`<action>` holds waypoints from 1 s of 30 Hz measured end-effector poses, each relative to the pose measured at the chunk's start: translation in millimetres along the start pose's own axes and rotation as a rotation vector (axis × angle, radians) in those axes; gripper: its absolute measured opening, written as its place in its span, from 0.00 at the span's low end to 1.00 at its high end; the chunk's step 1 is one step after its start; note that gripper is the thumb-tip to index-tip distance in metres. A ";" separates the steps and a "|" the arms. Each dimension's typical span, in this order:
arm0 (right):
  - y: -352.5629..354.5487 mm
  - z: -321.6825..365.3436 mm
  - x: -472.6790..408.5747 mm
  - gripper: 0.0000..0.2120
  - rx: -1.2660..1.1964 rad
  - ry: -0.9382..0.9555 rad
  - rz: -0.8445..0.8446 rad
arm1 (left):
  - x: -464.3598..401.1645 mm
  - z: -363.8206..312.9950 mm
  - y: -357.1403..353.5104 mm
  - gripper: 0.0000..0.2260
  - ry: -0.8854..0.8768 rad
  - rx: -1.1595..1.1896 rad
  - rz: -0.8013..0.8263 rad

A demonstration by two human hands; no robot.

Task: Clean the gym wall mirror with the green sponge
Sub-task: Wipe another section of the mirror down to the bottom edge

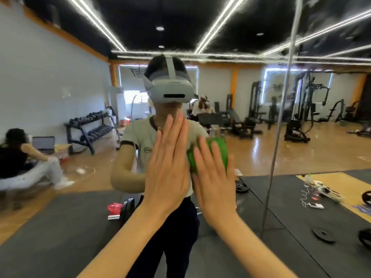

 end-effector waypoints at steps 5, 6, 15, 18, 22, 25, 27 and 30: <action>10.9 -42.0 15.4 0.27 0.010 0.110 0.018 | 10.7 -10.3 -22.0 0.29 -0.017 -0.081 0.041; 18.4 -55.4 -15.7 0.26 -0.008 0.061 -0.033 | 10.3 -10.9 -24.3 0.28 -0.023 -0.116 0.031; 13.7 -65.4 56.0 0.26 -0.039 -0.120 0.001 | 10.0 -9.0 -30.2 0.27 -0.038 -0.277 0.020; 13.1 -68.6 92.1 0.26 -0.002 -0.025 0.086 | 10.4 -8.6 -30.2 0.28 -0.035 -0.286 0.016; 32.0 -98.4 -17.6 0.25 -0.056 -0.131 -0.070 | 10.4 -10.0 -29.6 0.28 -0.039 -0.296 0.000; 32.8 -108.3 -46.6 0.26 -0.109 -0.267 -0.157 | 10.0 -11.2 -28.5 0.28 -0.045 -0.300 -0.008; 25.2 -96.0 -2.1 0.25 -0.130 -0.302 -0.134 | 10.4 -11.2 -28.0 0.28 -0.046 -0.292 -0.005; 9.3 -72.6 102.3 0.26 -0.110 -0.274 0.003 | 10.9 -11.3 -27.9 0.28 -0.041 -0.286 0.003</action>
Point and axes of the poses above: each hand's wrist, its own x-axis away from the middle knuckle, its own y-axis out of the back of the hand, z = x × y, the point moved 7 cm from there along -x, towards the middle knuckle, and after that the axes turned 3 degrees about x, right-handed, at the moved point
